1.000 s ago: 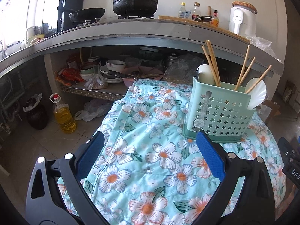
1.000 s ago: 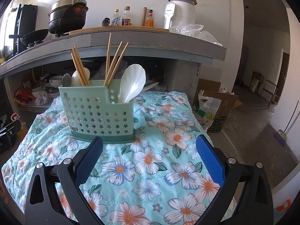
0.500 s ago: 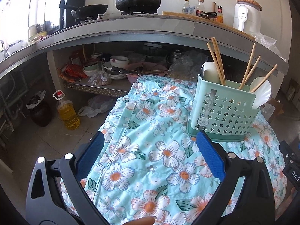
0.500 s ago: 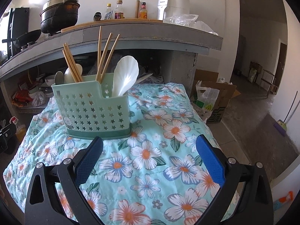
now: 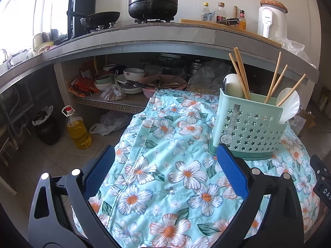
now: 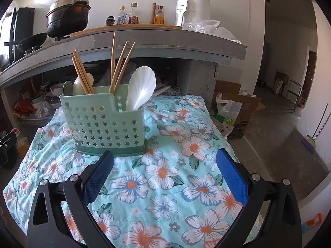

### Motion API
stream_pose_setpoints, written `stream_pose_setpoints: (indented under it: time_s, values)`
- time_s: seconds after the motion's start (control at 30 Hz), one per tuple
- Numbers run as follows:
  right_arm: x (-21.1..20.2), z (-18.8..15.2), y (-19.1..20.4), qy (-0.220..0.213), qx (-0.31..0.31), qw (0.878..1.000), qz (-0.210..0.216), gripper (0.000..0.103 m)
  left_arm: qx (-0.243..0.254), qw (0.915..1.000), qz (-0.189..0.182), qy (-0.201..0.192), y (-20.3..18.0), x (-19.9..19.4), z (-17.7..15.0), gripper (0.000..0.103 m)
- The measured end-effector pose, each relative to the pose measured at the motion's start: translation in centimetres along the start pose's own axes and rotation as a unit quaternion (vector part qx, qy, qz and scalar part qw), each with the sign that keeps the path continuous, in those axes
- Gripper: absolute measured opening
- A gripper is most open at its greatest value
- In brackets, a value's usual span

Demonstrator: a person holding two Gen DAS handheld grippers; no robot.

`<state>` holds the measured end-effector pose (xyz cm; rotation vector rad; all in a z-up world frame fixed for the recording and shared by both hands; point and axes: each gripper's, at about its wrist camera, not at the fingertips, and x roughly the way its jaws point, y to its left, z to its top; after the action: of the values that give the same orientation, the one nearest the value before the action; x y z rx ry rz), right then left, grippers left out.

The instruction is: Organize utensils

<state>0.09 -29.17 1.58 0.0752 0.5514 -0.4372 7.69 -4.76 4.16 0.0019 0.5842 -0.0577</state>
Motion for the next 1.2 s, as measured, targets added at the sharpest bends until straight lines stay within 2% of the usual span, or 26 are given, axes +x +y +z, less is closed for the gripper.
stream_pose_setpoints:
  time_s: [1.2]
  values:
    - [-0.17, 0.32, 0.03, -0.003, 0.002, 1.000, 0.002, 0.096, -0.004, 1.0000, 0.000, 0.005, 0.28, 0.15, -0.01, 0.095]
